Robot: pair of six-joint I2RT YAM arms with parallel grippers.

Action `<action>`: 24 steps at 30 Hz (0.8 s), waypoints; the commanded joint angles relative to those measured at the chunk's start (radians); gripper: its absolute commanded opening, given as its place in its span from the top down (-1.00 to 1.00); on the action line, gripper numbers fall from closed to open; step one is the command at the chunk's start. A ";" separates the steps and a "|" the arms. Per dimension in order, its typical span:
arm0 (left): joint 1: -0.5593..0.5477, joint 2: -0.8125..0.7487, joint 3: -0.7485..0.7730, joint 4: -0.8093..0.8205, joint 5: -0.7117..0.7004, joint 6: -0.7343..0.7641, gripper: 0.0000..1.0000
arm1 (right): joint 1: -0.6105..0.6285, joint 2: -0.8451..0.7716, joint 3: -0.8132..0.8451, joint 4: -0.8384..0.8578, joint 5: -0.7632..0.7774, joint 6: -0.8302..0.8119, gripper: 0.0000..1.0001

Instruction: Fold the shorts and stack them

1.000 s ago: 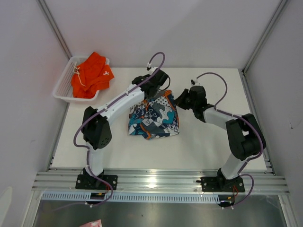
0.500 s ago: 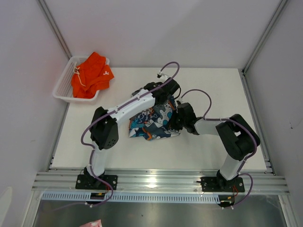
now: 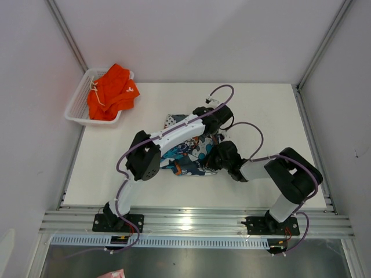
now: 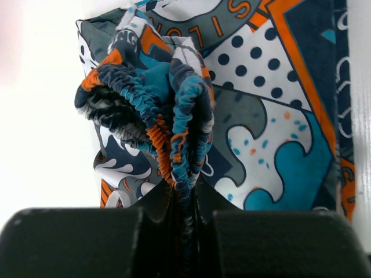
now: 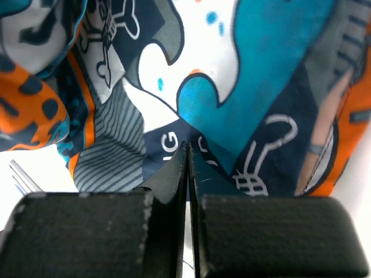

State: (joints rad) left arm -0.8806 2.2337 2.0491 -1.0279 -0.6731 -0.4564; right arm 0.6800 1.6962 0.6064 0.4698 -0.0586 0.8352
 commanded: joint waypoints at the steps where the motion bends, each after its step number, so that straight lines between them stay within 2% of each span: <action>1: -0.009 -0.005 0.037 0.011 0.012 -0.030 1.00 | -0.011 -0.068 -0.101 0.084 0.101 0.053 1.00; 5: -0.009 0.007 0.036 0.020 0.012 -0.034 1.00 | -0.039 -0.217 -0.152 0.141 0.092 0.048 1.00; 10: -0.009 0.017 0.039 0.046 0.033 -0.028 1.00 | -0.069 -0.380 -0.120 0.006 0.109 0.005 0.93; 11: -0.009 0.020 0.042 0.048 0.033 -0.030 1.00 | -0.077 -0.398 -0.105 -0.082 0.114 -0.008 0.92; 14: -0.009 0.024 0.052 0.057 0.044 -0.036 1.00 | -0.141 -0.426 -0.074 -0.193 0.072 -0.028 0.94; 16: -0.011 0.024 0.057 0.066 0.050 -0.047 1.00 | -0.196 -0.452 -0.094 -0.203 0.025 -0.030 0.95; 21: -0.017 0.020 0.060 0.083 0.053 -0.076 0.97 | -0.280 -0.503 -0.160 -0.229 0.022 -0.041 0.96; 24: -0.021 0.015 0.043 0.123 0.084 -0.088 0.83 | -0.313 -0.512 -0.178 -0.241 0.025 -0.050 0.97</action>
State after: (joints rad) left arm -0.8852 2.2585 2.0563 -0.9672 -0.6163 -0.5068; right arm 0.3866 1.2125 0.4442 0.2592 -0.0284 0.8112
